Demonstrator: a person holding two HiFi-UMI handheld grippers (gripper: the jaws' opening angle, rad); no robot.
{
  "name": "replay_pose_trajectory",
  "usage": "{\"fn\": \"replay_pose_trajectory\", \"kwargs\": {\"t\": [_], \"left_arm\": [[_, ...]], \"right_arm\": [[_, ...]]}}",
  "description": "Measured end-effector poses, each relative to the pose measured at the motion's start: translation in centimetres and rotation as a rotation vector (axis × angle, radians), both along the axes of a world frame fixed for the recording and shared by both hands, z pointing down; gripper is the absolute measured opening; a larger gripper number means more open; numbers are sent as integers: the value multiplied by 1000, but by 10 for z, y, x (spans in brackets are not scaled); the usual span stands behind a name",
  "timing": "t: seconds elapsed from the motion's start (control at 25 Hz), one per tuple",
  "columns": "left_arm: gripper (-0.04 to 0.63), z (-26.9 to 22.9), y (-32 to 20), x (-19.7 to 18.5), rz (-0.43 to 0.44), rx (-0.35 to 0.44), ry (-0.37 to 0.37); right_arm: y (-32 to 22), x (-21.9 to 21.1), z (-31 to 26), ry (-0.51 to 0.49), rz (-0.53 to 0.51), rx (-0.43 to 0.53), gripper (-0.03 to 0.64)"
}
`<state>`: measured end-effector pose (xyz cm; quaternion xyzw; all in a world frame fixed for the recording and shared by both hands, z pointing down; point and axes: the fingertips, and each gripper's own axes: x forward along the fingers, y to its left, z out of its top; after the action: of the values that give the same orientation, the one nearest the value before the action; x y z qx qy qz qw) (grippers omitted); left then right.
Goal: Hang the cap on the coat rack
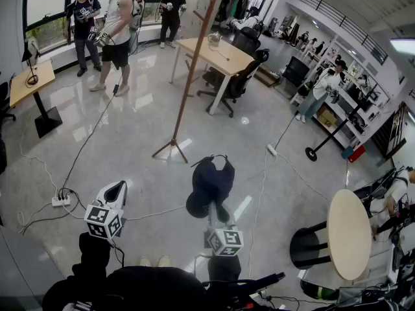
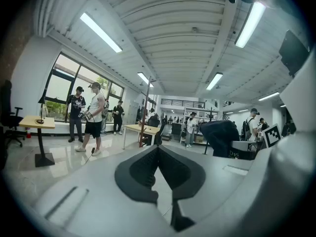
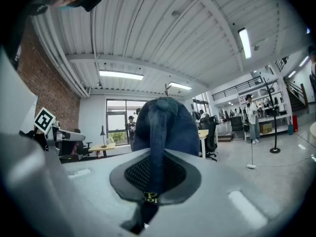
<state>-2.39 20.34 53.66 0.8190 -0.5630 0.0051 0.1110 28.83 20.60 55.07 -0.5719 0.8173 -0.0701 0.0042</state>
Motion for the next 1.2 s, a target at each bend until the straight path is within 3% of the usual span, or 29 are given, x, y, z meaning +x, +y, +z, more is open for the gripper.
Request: {"fn": "replay_pose_trajectory", "kwargs": {"t": [0.68,1.2], "left_arm": [[1,-7,9,-5,3,6,4],[0,5,17,-37,11,4,32]], "right_arm": [[8,-8,-14,-13,-5,37,9],[16,-39,-6,-28,14,32,9]]}}
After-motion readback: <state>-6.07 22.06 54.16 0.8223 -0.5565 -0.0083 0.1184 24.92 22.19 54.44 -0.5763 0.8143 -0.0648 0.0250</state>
